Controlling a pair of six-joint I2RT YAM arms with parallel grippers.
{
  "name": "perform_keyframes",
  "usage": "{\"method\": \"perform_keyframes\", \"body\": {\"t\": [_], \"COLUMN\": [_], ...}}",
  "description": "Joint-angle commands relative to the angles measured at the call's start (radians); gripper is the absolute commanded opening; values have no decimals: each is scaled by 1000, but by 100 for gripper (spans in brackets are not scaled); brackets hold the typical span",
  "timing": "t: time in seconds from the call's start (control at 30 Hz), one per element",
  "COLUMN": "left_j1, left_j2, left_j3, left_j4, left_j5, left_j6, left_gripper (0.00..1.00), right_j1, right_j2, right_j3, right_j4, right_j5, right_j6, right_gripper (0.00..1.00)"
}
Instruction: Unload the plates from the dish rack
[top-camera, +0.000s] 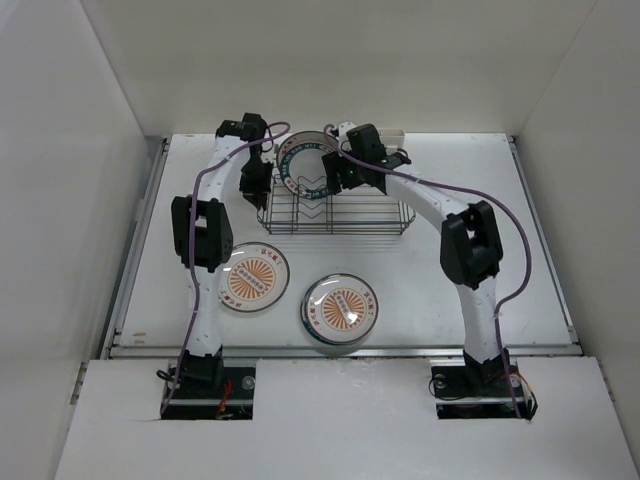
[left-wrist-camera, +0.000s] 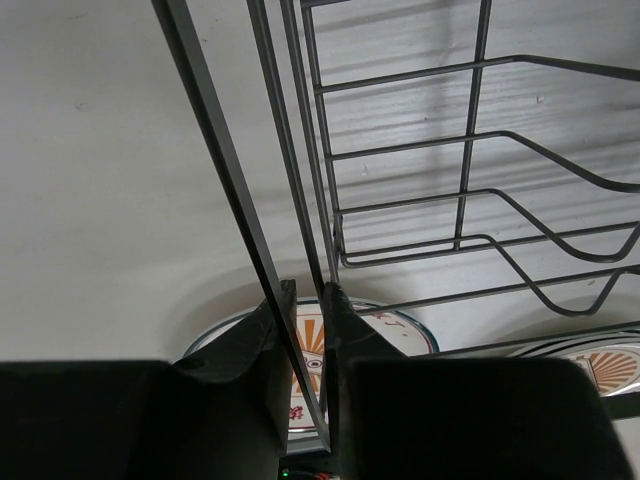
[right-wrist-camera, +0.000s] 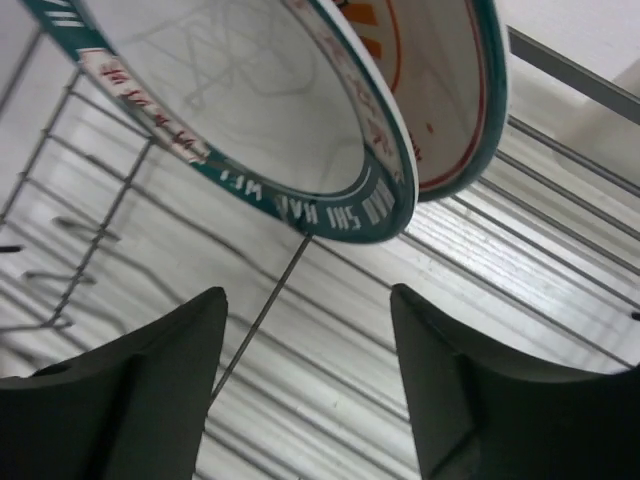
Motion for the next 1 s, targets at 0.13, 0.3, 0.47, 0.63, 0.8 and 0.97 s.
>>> {"method": "perform_keyframes", "body": {"t": [0.13, 0.3, 0.47, 0.63, 0.8, 0.97], "left_j1": [-24, -24, -33, -33, -33, -43], "left_j2": [61, 70, 70, 70, 70, 70], "left_j3": [91, 91, 100, 100, 100, 89], "left_j4": [47, 36, 36, 36, 36, 27], "left_j5": [-174, -194, -194, -194, -194, -194], "left_j6": [140, 149, 149, 158, 158, 158], "left_gripper": [0, 0, 0, 0, 0, 0], "right_j1": [-15, -27, -27, -27, -27, -27], "right_j2": [-52, 50, 111, 134, 182, 142], "right_j3": [73, 200, 270, 270, 303, 277], "right_j4": [83, 79, 58, 58, 33, 45], "right_j5": [-80, -104, -44, -23, -93, -103], "right_j6": [-14, -3, 6, 6, 6, 17], "right_gripper": [75, 75, 75, 75, 56, 14]}}
